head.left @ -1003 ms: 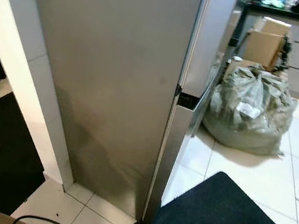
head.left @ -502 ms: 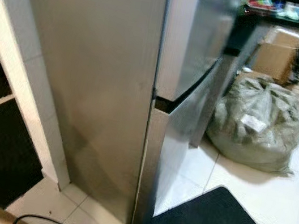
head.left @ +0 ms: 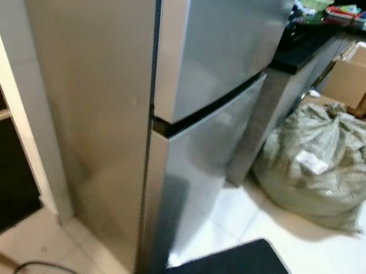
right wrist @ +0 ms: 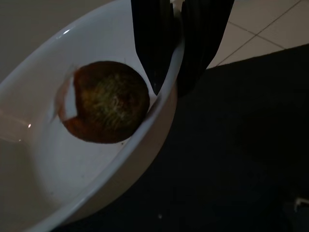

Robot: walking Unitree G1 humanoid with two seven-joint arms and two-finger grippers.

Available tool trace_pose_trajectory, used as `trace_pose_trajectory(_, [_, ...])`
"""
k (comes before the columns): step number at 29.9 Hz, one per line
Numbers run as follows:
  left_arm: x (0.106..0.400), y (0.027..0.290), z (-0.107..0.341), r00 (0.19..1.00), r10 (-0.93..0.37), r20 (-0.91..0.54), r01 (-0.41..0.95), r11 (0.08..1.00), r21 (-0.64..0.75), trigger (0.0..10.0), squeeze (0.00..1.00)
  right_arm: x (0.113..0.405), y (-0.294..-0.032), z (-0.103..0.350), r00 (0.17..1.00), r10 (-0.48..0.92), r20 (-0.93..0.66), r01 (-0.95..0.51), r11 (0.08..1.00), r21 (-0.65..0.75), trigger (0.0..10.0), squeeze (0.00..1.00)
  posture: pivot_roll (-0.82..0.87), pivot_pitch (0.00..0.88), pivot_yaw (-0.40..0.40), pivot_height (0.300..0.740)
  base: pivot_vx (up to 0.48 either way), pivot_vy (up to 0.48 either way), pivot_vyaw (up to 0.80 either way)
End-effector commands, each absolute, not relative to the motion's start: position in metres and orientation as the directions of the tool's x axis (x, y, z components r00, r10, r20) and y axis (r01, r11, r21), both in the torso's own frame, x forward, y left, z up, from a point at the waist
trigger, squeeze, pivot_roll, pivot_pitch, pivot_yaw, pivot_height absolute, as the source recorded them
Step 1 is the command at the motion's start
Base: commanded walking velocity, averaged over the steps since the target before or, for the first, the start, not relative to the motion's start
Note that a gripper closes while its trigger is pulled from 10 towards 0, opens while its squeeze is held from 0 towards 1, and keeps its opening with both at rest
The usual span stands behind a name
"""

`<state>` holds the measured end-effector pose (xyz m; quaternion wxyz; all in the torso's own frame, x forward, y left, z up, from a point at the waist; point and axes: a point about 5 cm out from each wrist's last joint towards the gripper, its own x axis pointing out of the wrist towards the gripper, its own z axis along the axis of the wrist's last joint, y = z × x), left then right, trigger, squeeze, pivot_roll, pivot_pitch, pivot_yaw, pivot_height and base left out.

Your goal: Restocking fridge

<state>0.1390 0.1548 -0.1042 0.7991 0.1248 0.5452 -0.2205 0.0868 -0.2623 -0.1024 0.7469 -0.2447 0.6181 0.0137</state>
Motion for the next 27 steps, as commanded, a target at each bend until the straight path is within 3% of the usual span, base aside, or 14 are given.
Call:
trace_pose_trajectory(1, [0.131,0.157,-0.107,0.280,-0.211,-0.937,0.492,0.869,-0.048,10.0,0.00,0.087,-0.262,-0.102,0.235,-0.280,-0.931,-0.330,0.878,-0.347,10.0,0.00,-0.15,0.022,0.041,0.740,0.000,-0.431,0.00])
trace_pose_trajectory(9, [0.136,0.159,-0.105,0.317,-0.180,-0.931,0.475,0.880,-0.008,10.0,0.00,0.088,-0.262,-0.102,0.237,-0.273,-0.932,-0.338,0.877,-0.342,10.0,0.00,-0.16,0.019,0.037,0.740,0.000,-0.107,0.70])
trace_pose_trajectory(19, [0.143,0.164,-0.103,0.362,-0.159,-0.919,0.442,0.897,0.018,10.0,0.00,0.091,-0.263,-0.101,0.252,-0.276,-0.927,-0.338,0.873,-0.352,10.0,0.00,-0.15,0.012,0.035,0.740,0.000,0.000,0.00])
trace_pose_trajectory(21, [0.152,0.168,-0.099,0.406,-0.147,-0.902,0.405,0.914,0.033,10.0,0.00,0.091,-0.263,-0.101,0.253,-0.278,-0.927,-0.337,0.873,-0.353,10.0,0.00,-0.15,0.015,0.035,0.740,0.000,0.000,0.00])
trace_pose_trajectory(27, [0.201,0.181,-0.073,0.638,-0.134,-0.759,0.226,0.974,0.018,10.0,0.00,0.091,-0.264,-0.101,0.253,-0.280,-0.926,-0.334,0.873,-0.355,10.0,0.00,-0.15,0.023,0.030,0.740,0.000,0.000,0.00])
